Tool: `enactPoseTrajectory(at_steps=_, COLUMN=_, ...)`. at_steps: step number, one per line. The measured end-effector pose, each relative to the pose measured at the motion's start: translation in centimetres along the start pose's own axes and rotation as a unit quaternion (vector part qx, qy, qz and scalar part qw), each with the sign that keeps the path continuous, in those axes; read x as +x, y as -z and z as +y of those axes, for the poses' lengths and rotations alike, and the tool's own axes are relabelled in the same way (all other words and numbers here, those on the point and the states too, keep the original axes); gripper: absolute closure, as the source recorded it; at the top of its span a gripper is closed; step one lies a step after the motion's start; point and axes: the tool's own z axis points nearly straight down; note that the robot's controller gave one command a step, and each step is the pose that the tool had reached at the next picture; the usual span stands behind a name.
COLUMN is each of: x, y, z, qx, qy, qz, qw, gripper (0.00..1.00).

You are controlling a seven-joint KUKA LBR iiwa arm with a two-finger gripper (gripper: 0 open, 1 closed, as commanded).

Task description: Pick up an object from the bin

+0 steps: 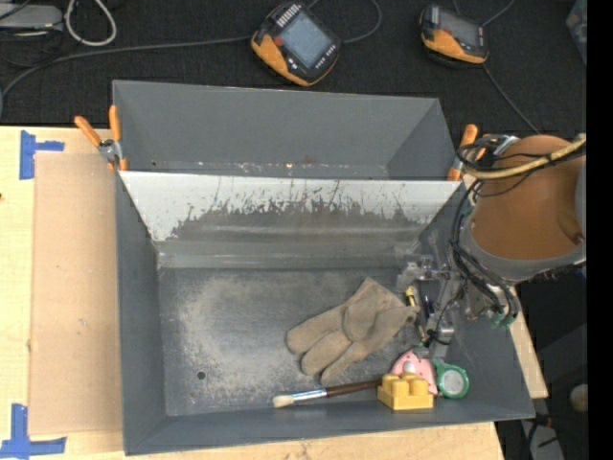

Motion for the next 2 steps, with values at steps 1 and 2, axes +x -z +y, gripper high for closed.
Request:
enactPoseTrajectory(at_steps=1, x=-0.2, y=0.4, z=0.0, qx=0.001, qy=0.002, qz=-0.0039, qw=1.0, gripper=0.0)
enactPoseTrajectory(at_steps=2, x=2.5, y=-9.3, z=-3.2, qx=0.0, qy=0.139, qz=-0.0046, qw=0.9903, gripper=0.0)
